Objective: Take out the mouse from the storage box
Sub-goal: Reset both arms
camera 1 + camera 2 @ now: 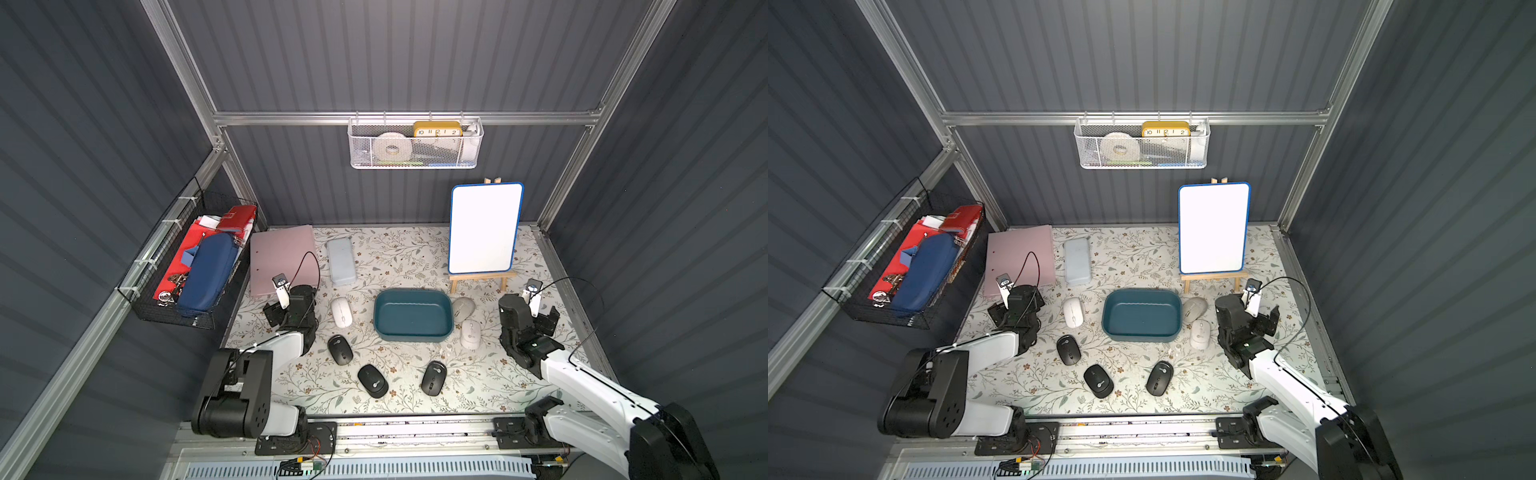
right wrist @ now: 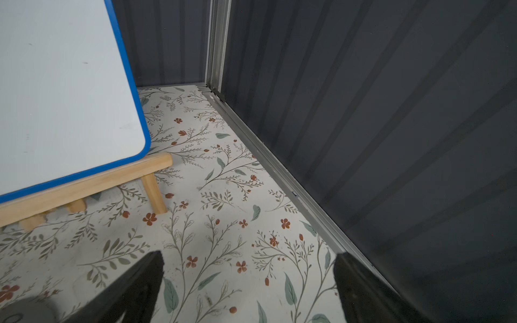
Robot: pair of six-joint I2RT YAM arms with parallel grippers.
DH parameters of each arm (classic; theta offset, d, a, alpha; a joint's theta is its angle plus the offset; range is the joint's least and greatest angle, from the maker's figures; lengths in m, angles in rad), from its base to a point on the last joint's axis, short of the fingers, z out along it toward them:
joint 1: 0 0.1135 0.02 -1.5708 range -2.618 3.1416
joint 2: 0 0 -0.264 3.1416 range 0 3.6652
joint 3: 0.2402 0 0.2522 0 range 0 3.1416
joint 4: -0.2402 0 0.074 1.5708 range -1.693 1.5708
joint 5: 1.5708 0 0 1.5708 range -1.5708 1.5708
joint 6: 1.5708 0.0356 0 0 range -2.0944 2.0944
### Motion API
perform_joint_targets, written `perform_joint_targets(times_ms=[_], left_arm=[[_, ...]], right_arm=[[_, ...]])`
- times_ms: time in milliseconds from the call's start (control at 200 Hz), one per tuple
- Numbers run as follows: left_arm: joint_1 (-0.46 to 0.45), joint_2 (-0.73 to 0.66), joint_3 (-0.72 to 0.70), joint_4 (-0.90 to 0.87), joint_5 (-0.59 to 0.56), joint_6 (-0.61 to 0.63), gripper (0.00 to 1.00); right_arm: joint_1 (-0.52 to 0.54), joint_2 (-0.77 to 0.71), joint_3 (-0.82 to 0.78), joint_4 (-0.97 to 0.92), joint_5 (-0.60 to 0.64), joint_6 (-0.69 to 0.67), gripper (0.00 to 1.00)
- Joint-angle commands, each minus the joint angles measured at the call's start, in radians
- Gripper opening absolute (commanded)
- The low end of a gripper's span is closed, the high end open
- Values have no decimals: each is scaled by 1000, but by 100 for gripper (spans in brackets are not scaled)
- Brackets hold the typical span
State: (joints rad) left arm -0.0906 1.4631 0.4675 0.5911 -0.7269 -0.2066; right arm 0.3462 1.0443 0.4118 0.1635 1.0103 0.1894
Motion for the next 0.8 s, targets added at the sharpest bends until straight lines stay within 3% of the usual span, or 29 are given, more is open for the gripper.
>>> perform_joint_targets(times_ms=[0, 190, 255, 395, 495, 635, 795], left_arm=[[32, 41, -21, 259, 123, 83, 99], [83, 156, -70, 535, 317, 115, 99], [90, 222, -73, 611, 329, 111, 99], [102, 246, -40, 563, 375, 115, 99], [132, 243, -11, 499, 417, 92, 100], [138, 240, -11, 487, 424, 87, 99], [138, 239, -13, 492, 419, 87, 99]], right_arm=[[-33, 31, -31, 160, -22, -14, 99], [-53, 129, -111, 456, -98, -111, 99], [-57, 160, -122, 536, -131, -152, 99], [-77, 217, -144, 667, -178, -184, 99], [-111, 245, -171, 768, -275, -183, 99], [-149, 290, -139, 766, -385, -182, 99], [-211, 446, -130, 928, -464, -169, 99]])
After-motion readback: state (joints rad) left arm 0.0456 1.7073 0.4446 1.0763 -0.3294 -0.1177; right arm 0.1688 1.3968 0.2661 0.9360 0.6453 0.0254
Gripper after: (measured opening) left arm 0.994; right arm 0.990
